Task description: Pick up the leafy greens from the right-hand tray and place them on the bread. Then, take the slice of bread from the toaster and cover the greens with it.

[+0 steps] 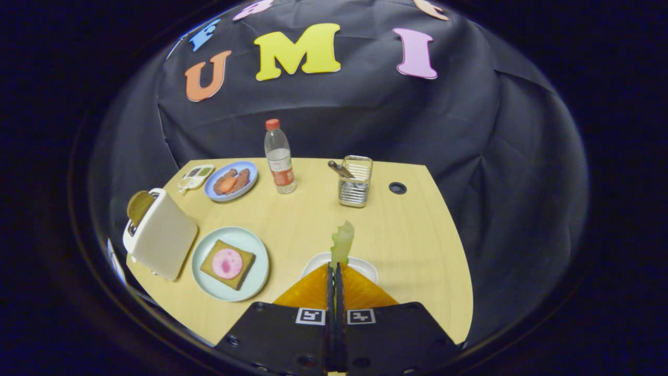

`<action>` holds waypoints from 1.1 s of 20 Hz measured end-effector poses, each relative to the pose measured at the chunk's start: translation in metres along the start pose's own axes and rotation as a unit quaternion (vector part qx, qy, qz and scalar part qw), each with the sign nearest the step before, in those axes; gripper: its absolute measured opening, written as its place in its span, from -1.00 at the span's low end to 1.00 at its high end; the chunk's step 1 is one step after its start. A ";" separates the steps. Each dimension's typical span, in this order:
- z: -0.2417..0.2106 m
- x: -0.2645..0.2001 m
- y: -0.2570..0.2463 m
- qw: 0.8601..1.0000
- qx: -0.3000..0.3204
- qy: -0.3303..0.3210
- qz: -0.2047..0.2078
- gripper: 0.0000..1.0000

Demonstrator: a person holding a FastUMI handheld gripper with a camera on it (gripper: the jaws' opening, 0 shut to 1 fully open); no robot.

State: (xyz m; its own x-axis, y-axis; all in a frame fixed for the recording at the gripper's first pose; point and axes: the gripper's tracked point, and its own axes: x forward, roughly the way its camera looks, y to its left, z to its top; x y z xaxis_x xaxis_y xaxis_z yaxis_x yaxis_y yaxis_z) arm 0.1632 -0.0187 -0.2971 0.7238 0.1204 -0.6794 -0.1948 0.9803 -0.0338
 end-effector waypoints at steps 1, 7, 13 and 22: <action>0.001 -0.004 0.009 1.000 0.000 0.002 0.002 -0.99; -0.001 -0.018 0.084 1.000 -0.017 0.015 0.019 -0.99; -0.006 -0.013 0.179 0.998 -0.027 0.035 0.053 -0.99; -0.028 0.029 0.289 0.991 -0.009 0.086 0.101 -0.99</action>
State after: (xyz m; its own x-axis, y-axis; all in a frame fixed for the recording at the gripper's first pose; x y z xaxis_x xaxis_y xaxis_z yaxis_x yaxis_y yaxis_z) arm 0.1097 0.2640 -0.3467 0.5456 0.2829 -0.7888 -0.3371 0.9359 0.1025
